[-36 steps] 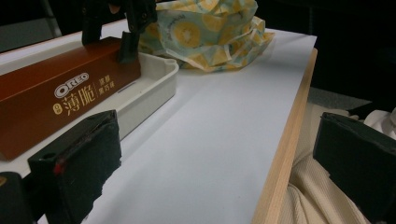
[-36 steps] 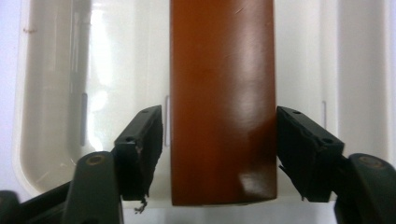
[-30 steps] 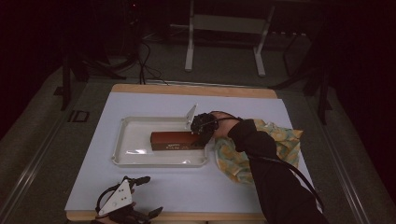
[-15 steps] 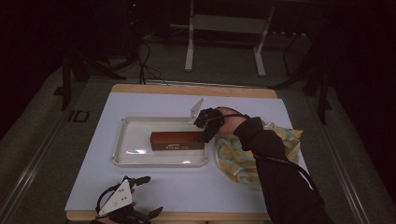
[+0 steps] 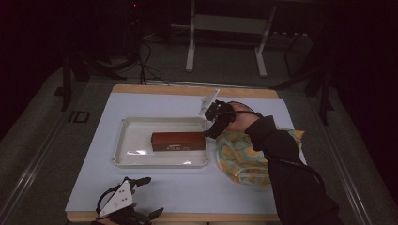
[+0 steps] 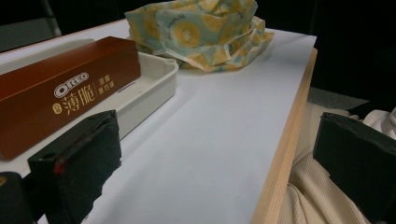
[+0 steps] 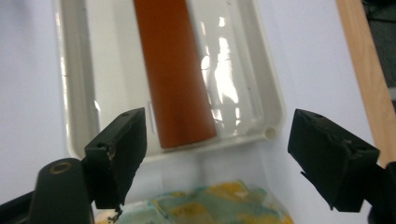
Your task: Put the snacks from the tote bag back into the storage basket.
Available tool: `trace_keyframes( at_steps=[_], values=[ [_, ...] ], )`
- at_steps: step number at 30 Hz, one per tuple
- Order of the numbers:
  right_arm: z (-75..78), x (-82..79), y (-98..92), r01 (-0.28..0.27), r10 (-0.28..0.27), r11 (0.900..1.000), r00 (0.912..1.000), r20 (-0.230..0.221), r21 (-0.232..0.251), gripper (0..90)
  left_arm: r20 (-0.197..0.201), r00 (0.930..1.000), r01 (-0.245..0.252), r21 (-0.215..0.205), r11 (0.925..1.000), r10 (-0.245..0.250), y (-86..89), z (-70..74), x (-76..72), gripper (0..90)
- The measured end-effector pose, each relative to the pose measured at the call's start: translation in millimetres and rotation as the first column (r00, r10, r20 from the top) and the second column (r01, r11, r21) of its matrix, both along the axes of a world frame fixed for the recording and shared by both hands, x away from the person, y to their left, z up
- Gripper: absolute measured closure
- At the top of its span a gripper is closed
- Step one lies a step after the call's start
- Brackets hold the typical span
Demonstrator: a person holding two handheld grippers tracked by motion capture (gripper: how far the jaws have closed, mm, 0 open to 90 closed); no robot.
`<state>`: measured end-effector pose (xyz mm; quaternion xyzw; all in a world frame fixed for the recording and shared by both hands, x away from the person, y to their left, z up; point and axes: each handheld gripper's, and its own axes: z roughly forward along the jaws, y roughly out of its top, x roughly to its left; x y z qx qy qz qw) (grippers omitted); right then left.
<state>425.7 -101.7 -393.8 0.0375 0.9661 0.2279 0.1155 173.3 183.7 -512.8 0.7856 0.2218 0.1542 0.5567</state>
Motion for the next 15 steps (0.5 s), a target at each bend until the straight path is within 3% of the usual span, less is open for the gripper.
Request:
trace_keyframes(
  at_steps=[3,6,9,12,15],
  values=[
    [1.7,0.6,-4.4,0.019,-0.019,1.000,0.9998,-0.001,0.002,16.2,0.000,1.0000,-0.001,-0.001,1.0000,0.001,-0.1,-0.1,0.2,1.3],
    [5.8,3.7,-14.8,0.056,-0.056,0.997,0.9984,-0.010,0.045,13.2,-0.001,1.0000,-0.002,-0.004,1.0000,0.002,-0.2,-0.1,0.1,1.3],
    [9.7,7.0,-24.5,0.095,-0.094,0.990,0.9954,-0.020,0.102,10.6,-0.002,1.0000,-0.004,-0.005,1.0000,0.004,-0.2,0.0,0.2,1.3],
    [11.8,8.0,-33.9,0.125,-0.127,0.984,0.9919,0.005,0.130,10.7,-0.003,1.0000,-0.002,-0.003,1.0000,0.002,-0.4,-0.1,0.3,1.3],
    [12.9,11.8,-44.8,0.155,-0.153,0.975,0.9880,-0.022,0.158,10.7,-0.004,1.0000,-0.003,-0.004,1.0000,0.003,-0.5,0.0,0.3,1.3]
  ],
)
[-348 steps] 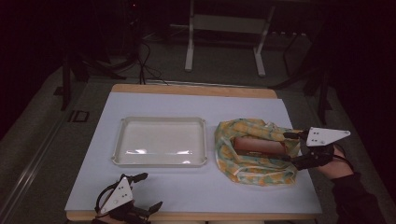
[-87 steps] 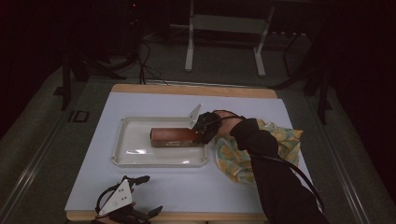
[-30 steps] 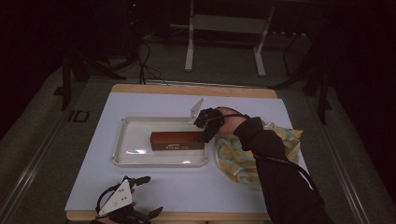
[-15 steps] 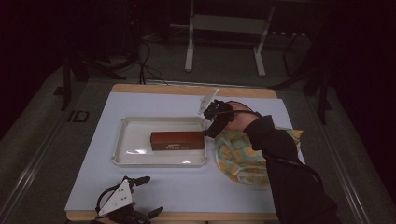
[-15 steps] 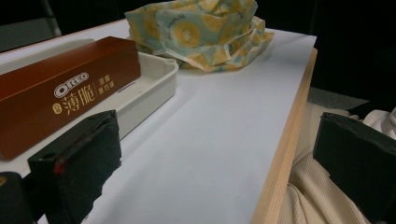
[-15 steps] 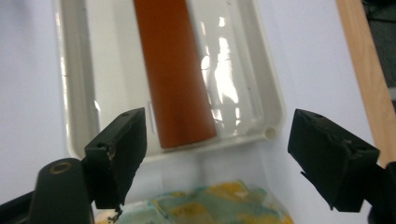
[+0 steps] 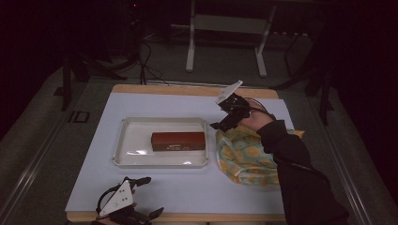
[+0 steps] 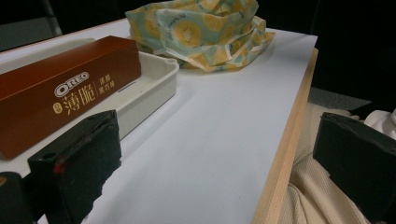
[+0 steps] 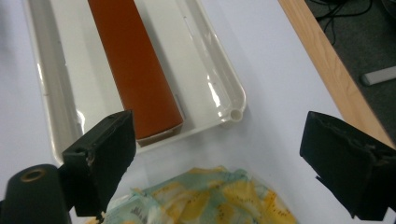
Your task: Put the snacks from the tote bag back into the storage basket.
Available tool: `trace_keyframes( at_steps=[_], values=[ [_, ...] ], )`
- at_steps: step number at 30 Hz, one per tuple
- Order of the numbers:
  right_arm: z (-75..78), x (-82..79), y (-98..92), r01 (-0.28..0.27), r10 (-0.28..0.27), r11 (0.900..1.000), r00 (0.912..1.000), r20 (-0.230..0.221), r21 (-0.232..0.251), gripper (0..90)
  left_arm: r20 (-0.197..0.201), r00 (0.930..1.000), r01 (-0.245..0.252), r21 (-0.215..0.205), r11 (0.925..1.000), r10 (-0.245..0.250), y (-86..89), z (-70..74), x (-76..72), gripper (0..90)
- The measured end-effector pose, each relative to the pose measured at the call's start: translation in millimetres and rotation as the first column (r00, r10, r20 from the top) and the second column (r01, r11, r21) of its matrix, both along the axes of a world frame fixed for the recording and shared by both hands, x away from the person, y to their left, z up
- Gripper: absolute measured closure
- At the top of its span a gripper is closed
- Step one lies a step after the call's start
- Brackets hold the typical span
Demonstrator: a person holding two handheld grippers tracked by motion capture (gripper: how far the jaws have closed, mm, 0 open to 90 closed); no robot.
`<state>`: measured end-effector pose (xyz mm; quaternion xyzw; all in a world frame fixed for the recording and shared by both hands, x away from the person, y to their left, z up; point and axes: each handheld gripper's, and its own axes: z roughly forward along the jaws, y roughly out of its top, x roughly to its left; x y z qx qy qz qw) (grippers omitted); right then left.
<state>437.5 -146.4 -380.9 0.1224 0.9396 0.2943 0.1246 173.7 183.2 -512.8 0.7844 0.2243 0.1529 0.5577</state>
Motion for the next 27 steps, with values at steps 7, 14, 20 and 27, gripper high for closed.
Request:
trace_keyframes(
  at_steps=[7,14,20,27],
  values=[
    [-3.3,2.8,-23.5,0.101,-0.103,0.994,0.9944,0.025,0.042,13.7,-0.002,1.0000,0.000,-0.001,1.0000,0.000,0.1,-0.1,0.2,1.3],
    [-8.3,-3.1,-42.8,0.226,-0.234,0.970,0.9682,0.089,0.091,13.8,0.000,1.0000,0.001,-0.006,1.0000,-0.001,0.2,0.2,0.0,1.3],
    [-11.8,-11.4,-61.8,0.327,-0.348,0.933,0.9262,0.145,0.150,13.7,0.000,1.0000,0.002,0.000,1.0000,-0.002,-0.4,0.1,0.3,1.3],
    [-18.4,-20.9,-78.7,0.388,-0.415,0.904,0.8983,0.145,0.180,13.7,-0.002,1.0000,0.002,-0.002,1.0000,-0.002,-0.8,-0.2,0.6,1.3]
  ],
)
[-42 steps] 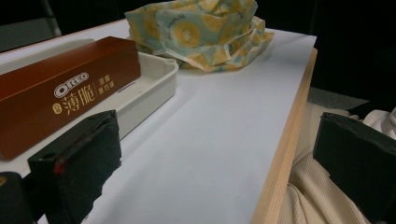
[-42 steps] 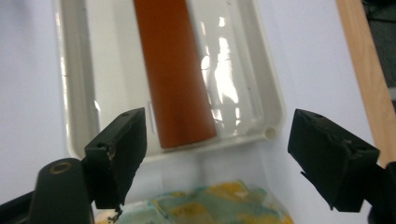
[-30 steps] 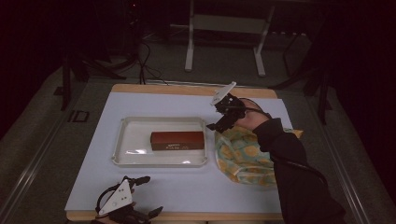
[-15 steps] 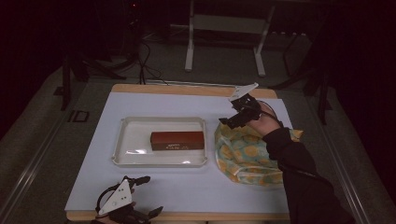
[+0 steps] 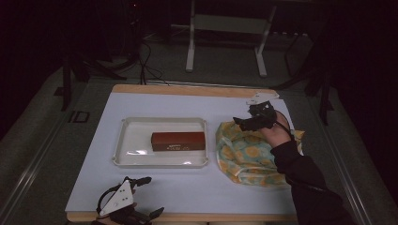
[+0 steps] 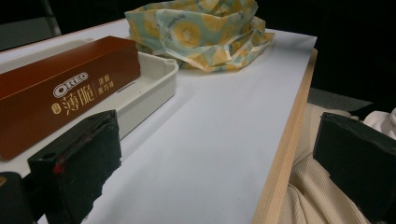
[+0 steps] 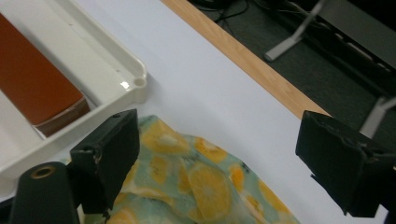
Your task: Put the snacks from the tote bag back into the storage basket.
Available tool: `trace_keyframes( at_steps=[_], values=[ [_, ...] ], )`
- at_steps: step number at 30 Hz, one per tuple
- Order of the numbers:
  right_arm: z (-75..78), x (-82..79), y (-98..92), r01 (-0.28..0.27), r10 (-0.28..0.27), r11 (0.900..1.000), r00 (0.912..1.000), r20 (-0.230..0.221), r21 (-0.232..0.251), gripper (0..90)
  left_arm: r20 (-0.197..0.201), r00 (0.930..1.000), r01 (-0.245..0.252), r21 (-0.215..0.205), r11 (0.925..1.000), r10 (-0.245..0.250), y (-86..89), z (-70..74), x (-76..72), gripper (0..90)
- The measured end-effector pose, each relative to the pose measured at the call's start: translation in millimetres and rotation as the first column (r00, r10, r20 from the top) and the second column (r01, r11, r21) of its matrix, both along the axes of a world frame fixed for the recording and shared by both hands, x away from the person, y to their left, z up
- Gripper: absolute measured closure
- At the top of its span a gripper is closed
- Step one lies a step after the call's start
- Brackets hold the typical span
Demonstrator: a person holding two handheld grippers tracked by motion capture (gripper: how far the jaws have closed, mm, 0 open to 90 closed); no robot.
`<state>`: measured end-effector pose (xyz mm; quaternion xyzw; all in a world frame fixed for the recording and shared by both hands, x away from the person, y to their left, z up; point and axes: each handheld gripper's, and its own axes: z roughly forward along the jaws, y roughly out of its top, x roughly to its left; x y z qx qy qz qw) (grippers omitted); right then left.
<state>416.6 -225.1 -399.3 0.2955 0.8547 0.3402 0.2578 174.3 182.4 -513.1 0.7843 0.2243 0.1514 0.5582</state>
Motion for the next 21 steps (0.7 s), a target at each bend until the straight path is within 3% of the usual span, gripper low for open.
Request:
trace_keyframes(
  at_steps=[10,17,21],
  values=[
    [0.0,-17.0,-22.8,0.073,-0.076,0.995,0.9956,0.054,0.064,13.2,0.001,1.0000,0.002,0.001,1.0000,-0.002,-0.4,-0.1,-0.1,1.3],
    [-1.5,-29.1,-43.9,0.145,-0.153,0.983,0.9861,0.065,0.112,12.1,-0.001,1.0000,-0.001,0.000,1.0000,0.001,-0.3,-0.1,0.3,1.3],
    [-7.0,-35.1,-54.4,0.197,-0.206,0.970,0.9773,0.051,0.141,12.0,-0.001,1.0000,-0.001,0.001,1.0000,0.001,-0.3,-0.3,0.3,1.3]
  ],
)
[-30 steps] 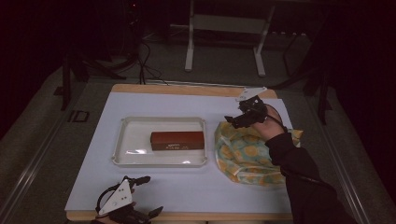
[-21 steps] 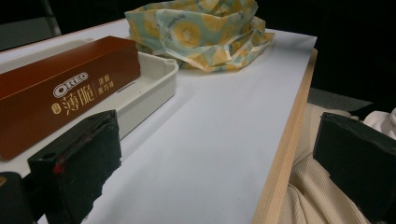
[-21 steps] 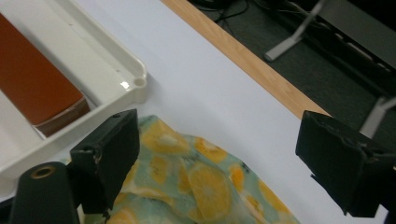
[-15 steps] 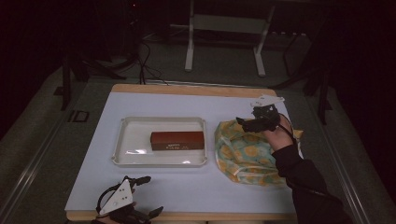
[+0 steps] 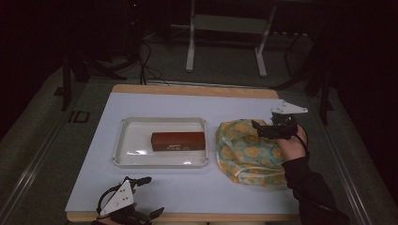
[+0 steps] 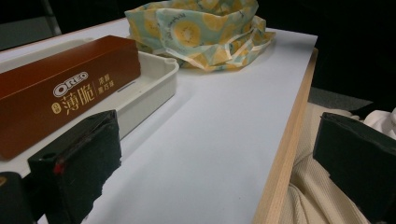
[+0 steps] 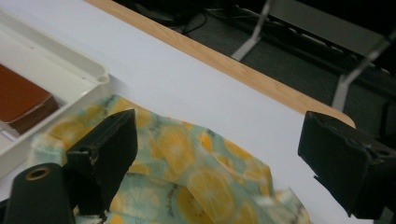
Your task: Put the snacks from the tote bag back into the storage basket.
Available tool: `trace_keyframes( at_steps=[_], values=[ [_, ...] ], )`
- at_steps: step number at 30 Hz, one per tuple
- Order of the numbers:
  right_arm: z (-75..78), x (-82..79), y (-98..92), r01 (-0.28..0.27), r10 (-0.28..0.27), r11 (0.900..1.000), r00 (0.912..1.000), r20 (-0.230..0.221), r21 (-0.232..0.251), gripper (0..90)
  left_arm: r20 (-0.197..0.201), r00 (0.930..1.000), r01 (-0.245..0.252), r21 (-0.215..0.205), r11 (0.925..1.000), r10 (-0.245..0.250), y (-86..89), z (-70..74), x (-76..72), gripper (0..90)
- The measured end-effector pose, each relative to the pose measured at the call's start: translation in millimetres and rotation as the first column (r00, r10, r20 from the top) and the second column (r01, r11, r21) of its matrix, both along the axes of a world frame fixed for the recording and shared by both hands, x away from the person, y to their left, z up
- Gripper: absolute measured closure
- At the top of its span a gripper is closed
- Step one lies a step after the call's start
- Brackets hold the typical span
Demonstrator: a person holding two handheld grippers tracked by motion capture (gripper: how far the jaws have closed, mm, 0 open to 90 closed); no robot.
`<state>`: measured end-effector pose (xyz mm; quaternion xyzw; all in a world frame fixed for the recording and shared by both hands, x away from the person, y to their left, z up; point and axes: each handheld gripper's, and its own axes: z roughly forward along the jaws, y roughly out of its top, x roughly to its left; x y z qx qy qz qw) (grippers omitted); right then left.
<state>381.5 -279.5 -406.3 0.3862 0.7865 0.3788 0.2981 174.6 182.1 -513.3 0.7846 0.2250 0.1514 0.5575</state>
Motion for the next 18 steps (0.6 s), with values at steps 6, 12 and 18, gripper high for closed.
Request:
trace_keyframes(
  at_steps=[6,12,18],
  values=[
    [-7.5,-10.5,-12.3,0.042,-0.043,0.999,0.9987,0.026,0.030,12.1,0.000,1.0000,-0.001,-0.001,1.0000,0.001,0.1,-0.1,0.4,1.3],
    [-12.7,-22.2,-24.4,0.064,-0.068,0.994,0.9969,0.039,0.090,12.1,0.000,1.0000,-0.004,0.001,1.0000,0.004,0.6,-0.1,0.4,1.3],
    [-25.0,-38.1,-36.4,0.097,-0.106,0.985,0.9926,0.058,0.140,12.2,0.002,1.0000,-0.003,-0.001,1.0000,0.003,0.6,0.0,0.2,1.3]
  ],
)
